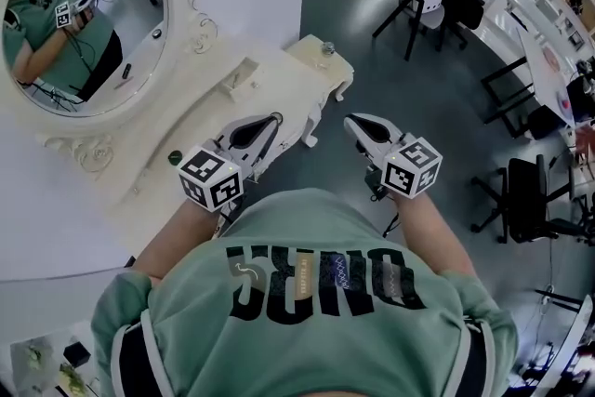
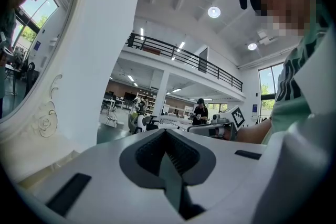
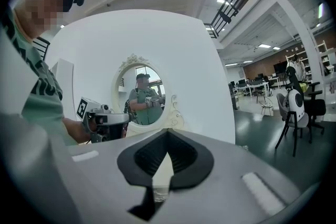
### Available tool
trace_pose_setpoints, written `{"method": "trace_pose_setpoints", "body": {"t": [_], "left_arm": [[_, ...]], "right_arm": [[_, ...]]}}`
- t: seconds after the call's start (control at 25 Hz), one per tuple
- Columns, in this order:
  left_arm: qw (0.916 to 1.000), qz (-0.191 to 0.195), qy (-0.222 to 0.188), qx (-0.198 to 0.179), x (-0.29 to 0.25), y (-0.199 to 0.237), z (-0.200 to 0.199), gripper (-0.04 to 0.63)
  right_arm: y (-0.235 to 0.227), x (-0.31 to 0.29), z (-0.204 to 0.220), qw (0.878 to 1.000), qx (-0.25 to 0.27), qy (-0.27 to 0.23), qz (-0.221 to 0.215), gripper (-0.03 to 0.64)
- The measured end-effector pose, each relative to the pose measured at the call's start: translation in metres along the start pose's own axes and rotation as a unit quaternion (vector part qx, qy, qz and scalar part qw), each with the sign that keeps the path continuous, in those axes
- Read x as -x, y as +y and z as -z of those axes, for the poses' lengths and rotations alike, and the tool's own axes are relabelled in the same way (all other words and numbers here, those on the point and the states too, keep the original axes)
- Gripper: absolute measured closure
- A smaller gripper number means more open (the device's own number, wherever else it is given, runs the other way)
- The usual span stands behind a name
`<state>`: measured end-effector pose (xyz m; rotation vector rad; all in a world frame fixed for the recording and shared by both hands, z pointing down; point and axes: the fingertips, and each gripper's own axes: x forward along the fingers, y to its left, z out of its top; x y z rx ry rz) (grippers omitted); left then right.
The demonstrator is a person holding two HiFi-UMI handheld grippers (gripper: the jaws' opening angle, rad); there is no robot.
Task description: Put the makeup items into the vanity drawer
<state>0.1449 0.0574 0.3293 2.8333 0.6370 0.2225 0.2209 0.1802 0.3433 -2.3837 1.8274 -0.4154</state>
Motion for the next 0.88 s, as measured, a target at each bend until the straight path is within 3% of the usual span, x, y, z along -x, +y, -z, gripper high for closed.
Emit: {"method": "trace_pose_setpoints", "body": {"t": [0.88], "left_arm": [[0.9999,-0.009,-0.009,0.007,-0.004,0.011,0.0,0.591]], "right_arm": [[-0.004,-0.009,-0.001,1.0,0.02,0.017,-0.017,0.611]]}}
